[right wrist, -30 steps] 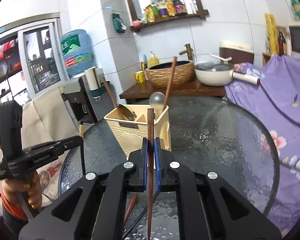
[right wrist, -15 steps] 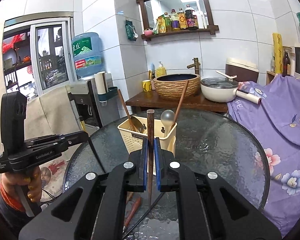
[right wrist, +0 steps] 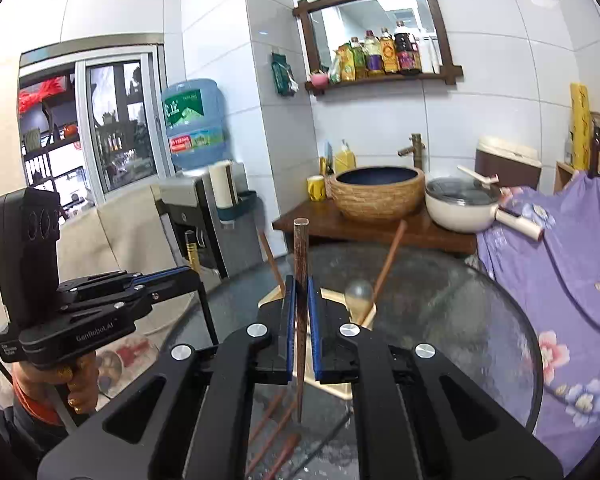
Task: Organize utensils
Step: 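Lower both chopsticks into the holder and open both tools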
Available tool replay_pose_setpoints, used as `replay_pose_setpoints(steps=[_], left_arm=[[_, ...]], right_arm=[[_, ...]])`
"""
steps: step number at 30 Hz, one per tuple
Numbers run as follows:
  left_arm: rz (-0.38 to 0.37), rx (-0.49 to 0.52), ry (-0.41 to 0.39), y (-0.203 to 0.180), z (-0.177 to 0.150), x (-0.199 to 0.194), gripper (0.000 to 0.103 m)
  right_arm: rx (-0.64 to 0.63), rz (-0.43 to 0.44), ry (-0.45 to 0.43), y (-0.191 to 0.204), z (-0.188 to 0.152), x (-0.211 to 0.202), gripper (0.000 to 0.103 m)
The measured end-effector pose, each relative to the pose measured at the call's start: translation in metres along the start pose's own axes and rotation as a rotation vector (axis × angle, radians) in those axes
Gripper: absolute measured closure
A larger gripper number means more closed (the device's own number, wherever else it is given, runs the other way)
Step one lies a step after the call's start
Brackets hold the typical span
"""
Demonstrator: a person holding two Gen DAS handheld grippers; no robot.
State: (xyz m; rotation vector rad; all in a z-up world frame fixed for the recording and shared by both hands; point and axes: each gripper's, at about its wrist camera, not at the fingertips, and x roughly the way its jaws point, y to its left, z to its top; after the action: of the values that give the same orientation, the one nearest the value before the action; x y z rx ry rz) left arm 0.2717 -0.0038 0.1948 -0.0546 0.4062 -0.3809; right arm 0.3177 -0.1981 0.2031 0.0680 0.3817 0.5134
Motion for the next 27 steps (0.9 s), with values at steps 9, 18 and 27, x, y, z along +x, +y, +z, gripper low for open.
replay_pose_setpoints(steps=[9, 18, 27], left_arm=[[0.01, -0.018, -0.08, 0.001, 0.083, 0.008, 0.096], [0.105, -0.053, -0.035, 0.019, 0.075, 0.066, 0.096], [0.12, -0.1, 0.099, 0.036, 0.005, 0.113, 0.096]], right_arm=[[-0.034, -0.04, -0.101, 0.008, 0.09, 0.008, 0.096], [-0.007, -0.117, -0.085, -0.011, 0.076, 0.062, 0.096], [0.063, -0.128, 0.017, -0.035, 0.013, 0.108, 0.096]])
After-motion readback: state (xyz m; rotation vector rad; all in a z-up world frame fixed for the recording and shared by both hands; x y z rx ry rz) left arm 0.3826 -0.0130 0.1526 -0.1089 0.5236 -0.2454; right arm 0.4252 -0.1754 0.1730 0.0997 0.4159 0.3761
